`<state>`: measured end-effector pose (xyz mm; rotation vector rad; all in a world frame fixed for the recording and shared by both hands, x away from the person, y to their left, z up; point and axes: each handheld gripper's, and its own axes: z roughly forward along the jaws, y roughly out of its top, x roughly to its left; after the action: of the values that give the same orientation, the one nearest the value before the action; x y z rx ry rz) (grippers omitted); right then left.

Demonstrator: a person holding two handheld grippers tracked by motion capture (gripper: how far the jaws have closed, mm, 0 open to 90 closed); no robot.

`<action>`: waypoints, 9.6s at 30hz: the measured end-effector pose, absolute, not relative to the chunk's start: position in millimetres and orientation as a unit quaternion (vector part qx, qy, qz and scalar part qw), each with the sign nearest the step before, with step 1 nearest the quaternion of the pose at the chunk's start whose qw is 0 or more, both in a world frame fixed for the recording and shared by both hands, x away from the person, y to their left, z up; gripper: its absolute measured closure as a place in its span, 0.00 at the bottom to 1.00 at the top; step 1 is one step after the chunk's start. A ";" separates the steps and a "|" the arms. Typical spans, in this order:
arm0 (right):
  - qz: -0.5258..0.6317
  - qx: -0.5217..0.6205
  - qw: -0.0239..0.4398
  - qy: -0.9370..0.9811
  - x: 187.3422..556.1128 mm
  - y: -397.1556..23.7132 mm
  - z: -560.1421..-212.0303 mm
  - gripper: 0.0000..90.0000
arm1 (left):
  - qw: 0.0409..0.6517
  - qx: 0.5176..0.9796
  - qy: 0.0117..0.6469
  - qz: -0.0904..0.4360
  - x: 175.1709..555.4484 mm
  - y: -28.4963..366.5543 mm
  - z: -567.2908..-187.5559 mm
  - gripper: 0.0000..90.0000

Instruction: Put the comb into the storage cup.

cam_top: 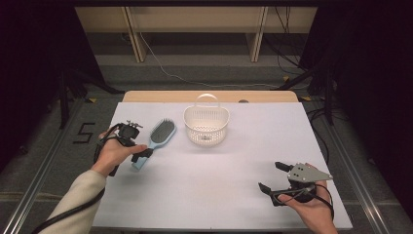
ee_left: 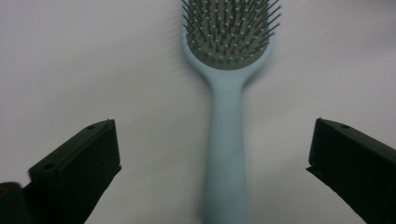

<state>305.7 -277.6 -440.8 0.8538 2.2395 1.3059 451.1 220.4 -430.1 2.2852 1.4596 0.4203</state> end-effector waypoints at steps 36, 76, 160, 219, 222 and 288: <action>0.469 0.303 0.205 0.804 305.3 -277.4 -440.4 0.11 | 0.117 0.825 0.548 0.069 498.6 195.9 -466.2 0.29; 0.469 0.300 0.204 0.805 305.0 -276.4 -440.3 0.11 | 0.111 0.836 0.535 0.058 506.8 186.6 -462.8 0.59; 0.464 0.300 0.204 0.808 305.2 -275.7 -441.4 0.11 | 0.223 0.789 0.561 0.115 475.6 198.8 -456.2 0.77; 0.466 0.299 0.205 0.807 305.0 -278.3 -441.1 0.11 | 0.423 0.703 0.505 0.268 461.7 195.0 -420.2 0.77; 0.466 0.299 0.204 0.807 305.0 -278.2 -441.1 0.11 | 0.427 0.702 0.500 0.274 461.3 194.1 -419.0 0.77; 0.476 0.300 0.203 0.801 303.7 -277.6 -440.2 0.11 | 0.529 0.681 0.431 0.265 449.1 165.3 -386.2 0.77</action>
<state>303.7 -277.6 -440.2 0.8384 2.2357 1.3282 449.1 165.3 -386.2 1.6262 1.0293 0.6329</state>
